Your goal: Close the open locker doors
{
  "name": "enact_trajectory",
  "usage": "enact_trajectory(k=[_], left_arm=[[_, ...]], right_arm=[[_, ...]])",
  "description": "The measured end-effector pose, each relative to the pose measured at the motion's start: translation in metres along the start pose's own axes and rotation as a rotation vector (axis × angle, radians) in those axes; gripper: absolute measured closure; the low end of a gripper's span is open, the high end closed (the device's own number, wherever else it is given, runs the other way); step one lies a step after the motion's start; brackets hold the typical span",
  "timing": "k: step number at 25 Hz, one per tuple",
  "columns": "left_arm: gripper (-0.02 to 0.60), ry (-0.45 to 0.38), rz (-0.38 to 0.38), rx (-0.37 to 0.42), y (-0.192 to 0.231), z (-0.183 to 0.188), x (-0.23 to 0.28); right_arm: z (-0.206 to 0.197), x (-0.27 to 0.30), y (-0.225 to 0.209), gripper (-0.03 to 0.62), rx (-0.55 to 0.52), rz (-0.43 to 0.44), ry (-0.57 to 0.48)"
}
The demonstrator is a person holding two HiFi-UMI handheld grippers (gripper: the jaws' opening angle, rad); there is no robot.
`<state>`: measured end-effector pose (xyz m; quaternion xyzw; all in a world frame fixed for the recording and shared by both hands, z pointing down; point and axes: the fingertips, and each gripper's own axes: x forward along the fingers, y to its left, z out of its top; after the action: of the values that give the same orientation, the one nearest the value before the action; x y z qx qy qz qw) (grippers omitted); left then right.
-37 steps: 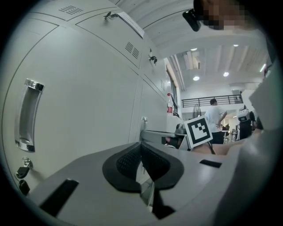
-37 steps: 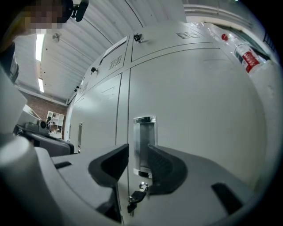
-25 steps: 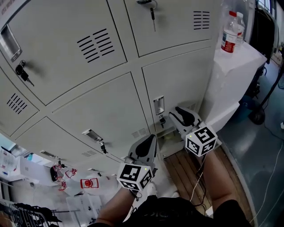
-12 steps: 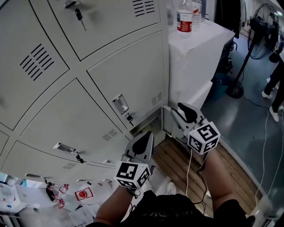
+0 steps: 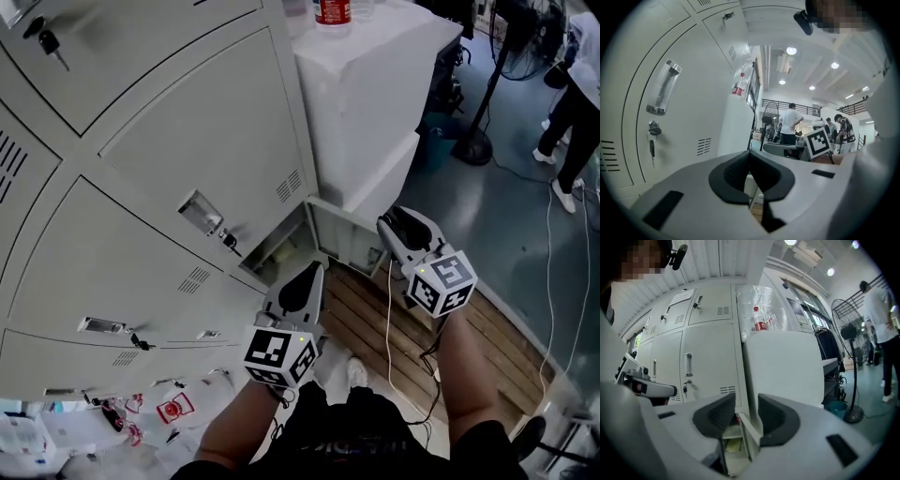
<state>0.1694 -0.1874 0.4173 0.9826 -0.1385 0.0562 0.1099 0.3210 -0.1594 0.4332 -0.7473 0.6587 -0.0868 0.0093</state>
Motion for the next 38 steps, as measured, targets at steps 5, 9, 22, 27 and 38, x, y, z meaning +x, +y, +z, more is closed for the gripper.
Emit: enact_trajectory(k=[5,9,22,27,38], left_arm=[[0.557,0.037,-0.003,-0.015,-0.001,-0.024,0.012],[0.526,0.071,-0.002,-0.024,-0.001,-0.046,0.017],[0.478,0.128,0.038,-0.073,0.014,-0.099,0.020],[0.471,0.143,0.057,-0.097,0.019,-0.117,0.016],[0.471,0.156,0.080,-0.130,0.022,-0.137,0.007]], right_arm=[[-0.035,-0.007,-0.017,0.446,0.039,-0.028,0.045],[-0.062,-0.008,-0.026,0.421,0.066,-0.036,0.084],[-0.133,0.010,-0.047,0.378,0.085,-0.042,0.209],[-0.149,0.014,-0.048,0.378,0.089,-0.041,0.232],[-0.161,0.011,-0.038,0.424,0.062,-0.050,0.252]])
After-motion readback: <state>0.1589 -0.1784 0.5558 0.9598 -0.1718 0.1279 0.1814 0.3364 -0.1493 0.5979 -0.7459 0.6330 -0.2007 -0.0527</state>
